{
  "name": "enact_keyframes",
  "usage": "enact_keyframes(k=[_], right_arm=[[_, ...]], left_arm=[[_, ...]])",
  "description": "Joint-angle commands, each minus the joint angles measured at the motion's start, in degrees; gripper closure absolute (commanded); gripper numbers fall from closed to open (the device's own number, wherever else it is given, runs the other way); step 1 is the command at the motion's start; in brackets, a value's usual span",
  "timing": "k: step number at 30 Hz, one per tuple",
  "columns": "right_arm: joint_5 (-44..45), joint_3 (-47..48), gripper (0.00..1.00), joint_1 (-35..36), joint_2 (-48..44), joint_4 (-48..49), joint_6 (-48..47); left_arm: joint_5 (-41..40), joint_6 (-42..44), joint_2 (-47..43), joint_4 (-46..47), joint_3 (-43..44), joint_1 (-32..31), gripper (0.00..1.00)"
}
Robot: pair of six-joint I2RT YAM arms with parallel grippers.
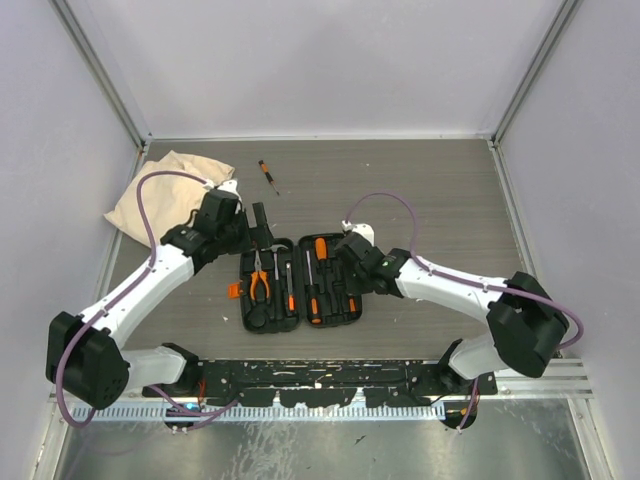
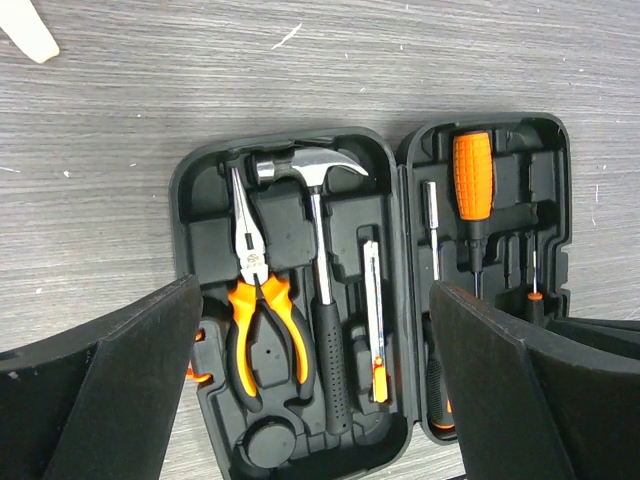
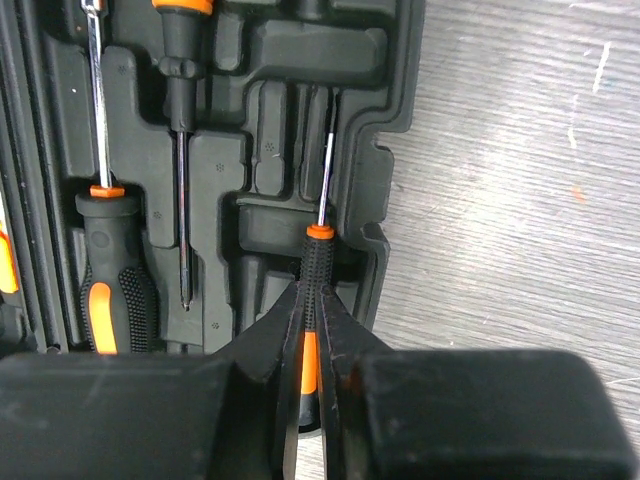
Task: Sort the tools into containers
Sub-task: Place the screwdriver in the storage box, then pick up the screwdriver from the center of the board.
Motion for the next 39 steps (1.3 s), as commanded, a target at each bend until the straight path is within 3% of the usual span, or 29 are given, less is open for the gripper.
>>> enact_keyframes(k=[1,12,23,33,39], right_arm=[[-2.27,1.07,0.85,-0.19,1.63,1.7,-0.18],[-1.35,1.14,0.85,-0.17,4.19,0.23,-0.94],[-1.32,1.95,0.94,-0.17,8.75,-5.7,-1.66],[-7.99,-2.66,0.99,-0.04,16.13,-4.55,-0.91],[-5.05,-2.76,0.99,0.09,10.83,-5.06,-0.34]], left_arm=[[0.37,0.14,-2.09,1.38,0.06,0.36,0.04],[2.53,-1.0,-3.95,0.35,-2.52,0.38,0.04],[2.38,-1.06,-3.52,-0.79,-2.39,0.37,0.05],[4.02,-4.15,-3.04,0.52,-4.25,0.33,0.07],[1.34,-3.55,-3.09,-1.16,-3.09,0.26,0.05]])
